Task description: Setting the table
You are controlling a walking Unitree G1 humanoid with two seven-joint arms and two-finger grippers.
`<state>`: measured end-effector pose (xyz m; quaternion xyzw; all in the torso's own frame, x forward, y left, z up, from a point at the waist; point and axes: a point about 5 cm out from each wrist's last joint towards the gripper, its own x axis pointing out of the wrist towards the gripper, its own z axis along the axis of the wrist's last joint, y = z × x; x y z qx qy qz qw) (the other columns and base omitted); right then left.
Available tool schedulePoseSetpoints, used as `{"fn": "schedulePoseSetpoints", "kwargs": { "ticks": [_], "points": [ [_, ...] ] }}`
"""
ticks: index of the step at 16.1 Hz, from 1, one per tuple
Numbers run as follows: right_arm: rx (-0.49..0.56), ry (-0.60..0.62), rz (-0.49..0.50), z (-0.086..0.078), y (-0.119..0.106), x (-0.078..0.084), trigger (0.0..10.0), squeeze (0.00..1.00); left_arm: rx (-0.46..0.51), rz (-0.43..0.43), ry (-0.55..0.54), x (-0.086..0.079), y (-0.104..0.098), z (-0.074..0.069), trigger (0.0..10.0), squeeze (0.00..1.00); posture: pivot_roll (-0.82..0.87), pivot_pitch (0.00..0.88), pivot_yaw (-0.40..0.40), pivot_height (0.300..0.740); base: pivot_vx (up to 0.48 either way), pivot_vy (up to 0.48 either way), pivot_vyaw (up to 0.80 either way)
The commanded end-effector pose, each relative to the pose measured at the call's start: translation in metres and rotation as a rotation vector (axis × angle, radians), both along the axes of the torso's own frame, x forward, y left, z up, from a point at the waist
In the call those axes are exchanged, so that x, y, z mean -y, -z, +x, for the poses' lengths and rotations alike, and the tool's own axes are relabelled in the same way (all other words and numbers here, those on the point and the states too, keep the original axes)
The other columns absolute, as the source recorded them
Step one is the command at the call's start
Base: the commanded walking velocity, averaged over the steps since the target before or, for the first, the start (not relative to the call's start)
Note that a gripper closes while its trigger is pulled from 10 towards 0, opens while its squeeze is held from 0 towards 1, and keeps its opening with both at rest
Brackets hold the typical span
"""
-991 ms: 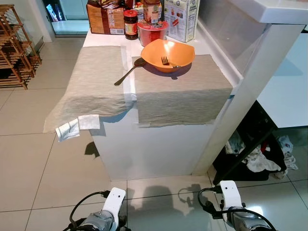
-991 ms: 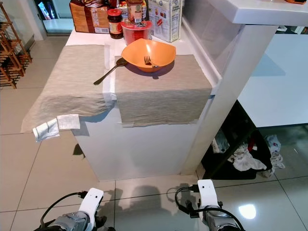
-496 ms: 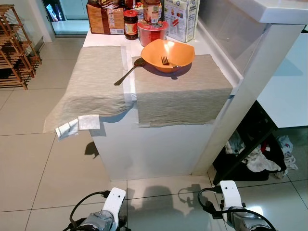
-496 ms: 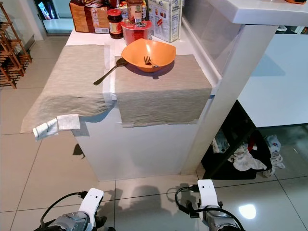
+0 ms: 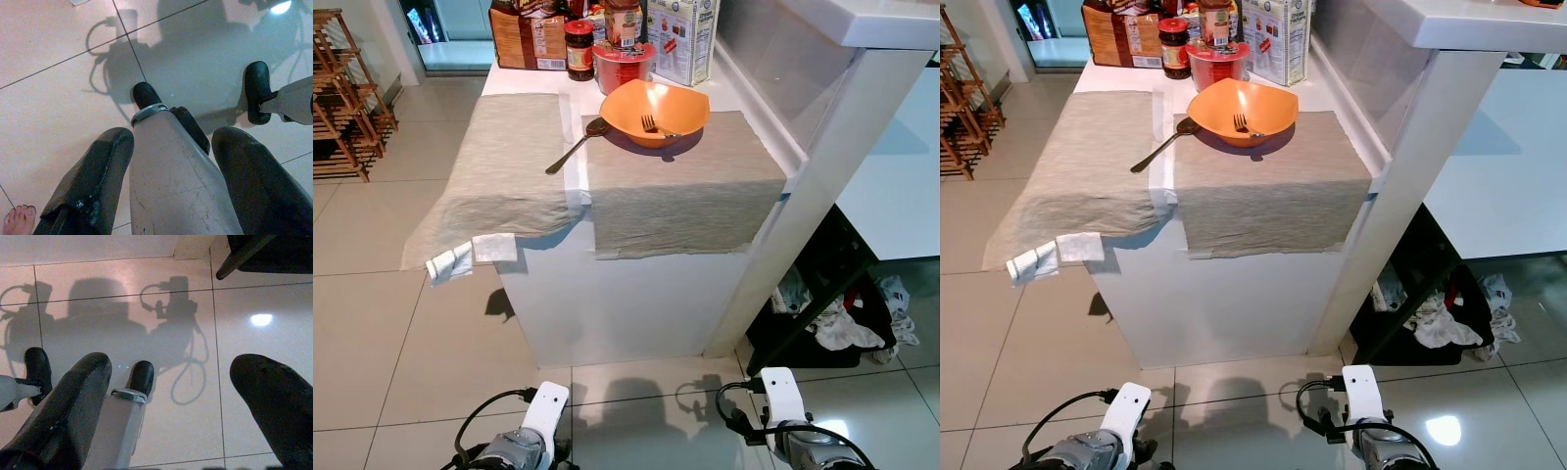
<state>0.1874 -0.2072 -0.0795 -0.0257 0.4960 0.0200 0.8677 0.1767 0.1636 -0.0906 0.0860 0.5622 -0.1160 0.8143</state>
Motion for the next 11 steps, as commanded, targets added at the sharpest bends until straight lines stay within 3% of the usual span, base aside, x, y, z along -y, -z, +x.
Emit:
{"fn": "schedulePoseSetpoints", "kwargs": {
  "ticks": [1,11],
  "points": [
    [-0.016,-0.003,-0.013,-0.0037,0.0015,0.0022,10.0,0.0,-0.001,0.001,0.008,0.0,0.0005,-0.0011,10.0,0.0,-0.07,0.0,-0.012,0.74,0.0,0.0,0.0],
    [-0.014,0.0,-0.012,-0.0019,0.0008,0.0016,10.0,0.0,0.001,0.003,0.011,-0.0005,-0.0002,0.0004,10.0,0.0,-0.07,0.0,-0.007,0.74,0.0,0.0,0.0]
  ]
}}
